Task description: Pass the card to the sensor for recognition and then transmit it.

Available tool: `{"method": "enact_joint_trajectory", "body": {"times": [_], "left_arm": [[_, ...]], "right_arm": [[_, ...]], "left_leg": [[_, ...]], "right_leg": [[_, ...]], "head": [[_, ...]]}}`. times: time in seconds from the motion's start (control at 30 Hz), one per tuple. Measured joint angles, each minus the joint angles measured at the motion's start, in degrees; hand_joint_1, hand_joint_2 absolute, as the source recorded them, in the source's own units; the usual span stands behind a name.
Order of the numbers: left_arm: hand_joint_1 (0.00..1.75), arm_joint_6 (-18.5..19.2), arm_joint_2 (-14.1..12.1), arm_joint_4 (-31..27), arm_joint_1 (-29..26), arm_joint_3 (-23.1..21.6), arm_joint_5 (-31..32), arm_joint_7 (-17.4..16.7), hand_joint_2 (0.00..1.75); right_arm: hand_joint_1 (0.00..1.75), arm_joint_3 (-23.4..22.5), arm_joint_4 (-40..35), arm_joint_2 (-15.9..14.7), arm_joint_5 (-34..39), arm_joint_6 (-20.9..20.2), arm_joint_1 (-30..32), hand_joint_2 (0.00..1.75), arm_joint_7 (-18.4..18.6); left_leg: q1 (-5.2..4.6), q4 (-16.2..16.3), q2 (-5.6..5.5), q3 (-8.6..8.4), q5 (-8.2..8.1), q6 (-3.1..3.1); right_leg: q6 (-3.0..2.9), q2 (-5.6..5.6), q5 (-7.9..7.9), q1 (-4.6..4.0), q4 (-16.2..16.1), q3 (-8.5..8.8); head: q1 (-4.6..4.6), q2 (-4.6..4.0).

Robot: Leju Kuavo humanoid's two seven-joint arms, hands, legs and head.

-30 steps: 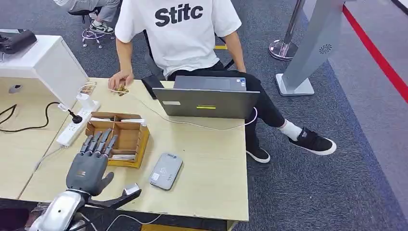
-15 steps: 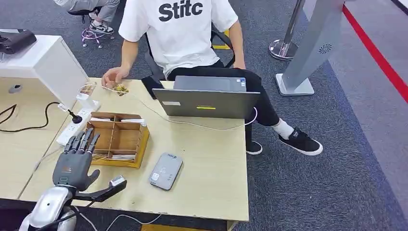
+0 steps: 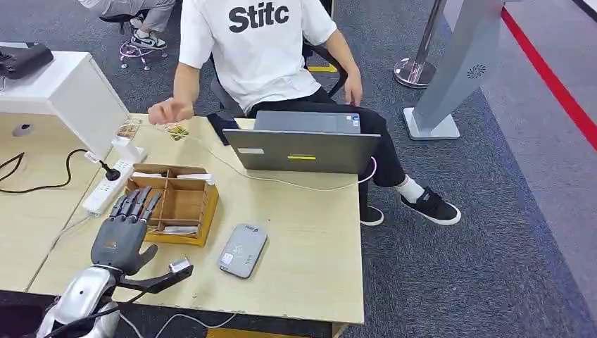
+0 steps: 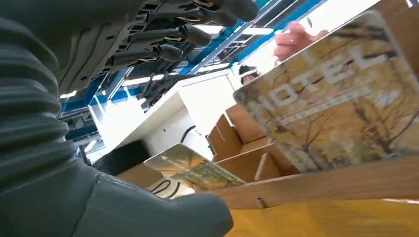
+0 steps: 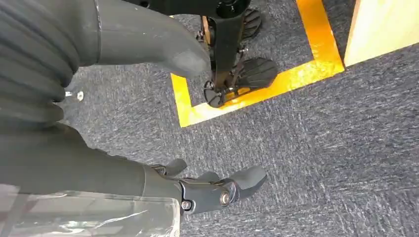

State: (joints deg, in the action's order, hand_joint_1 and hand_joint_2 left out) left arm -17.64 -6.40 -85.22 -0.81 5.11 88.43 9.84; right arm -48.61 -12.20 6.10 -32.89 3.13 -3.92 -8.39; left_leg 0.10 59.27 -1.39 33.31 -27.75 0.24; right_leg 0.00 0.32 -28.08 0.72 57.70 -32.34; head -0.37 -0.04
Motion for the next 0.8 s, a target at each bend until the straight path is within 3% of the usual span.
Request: {"method": "enact_joint_trajectory", "body": {"times": [0.7,0.73,0.8], "left_arm": [[0.02,0.0,0.3,2.8,1.0,-3.4,-0.7,0.4,1.75],[1.75,0.0,0.3,3.0,1.0,-3.6,-0.7,0.4,1.75],[1.75,0.1,0.3,3.0,1.0,-3.6,-0.8,0.4,1.75]], "right_arm": [[0.00,-0.9,-0.1,0.0,-1.7,-0.1,-0.1,1.75,-0.4],[0.00,-1.0,-0.1,0.0,-1.8,-0.1,-0.1,1.75,-0.4],[0.00,-1.0,-0.2,0.0,-1.9,0.0,-0.1,1.75,-0.4]], "left_leg": [[0.00,0.0,0.00,0.00,0.00,0.00],[0.00,0.0,0.00,0.00,0.00,0.00],[0.00,0.0,0.00,0.00,0.00,0.00]], "right_leg": [[0.00,0.00,0.00,0.00,0.0,0.00],[0.00,0.00,0.00,0.00,0.0,0.00],[0.00,0.00,0.00,0.00,0.0,0.00]], "head": [[0.00,0.00],[0.00,0.00],[0.00,0.00]]}}
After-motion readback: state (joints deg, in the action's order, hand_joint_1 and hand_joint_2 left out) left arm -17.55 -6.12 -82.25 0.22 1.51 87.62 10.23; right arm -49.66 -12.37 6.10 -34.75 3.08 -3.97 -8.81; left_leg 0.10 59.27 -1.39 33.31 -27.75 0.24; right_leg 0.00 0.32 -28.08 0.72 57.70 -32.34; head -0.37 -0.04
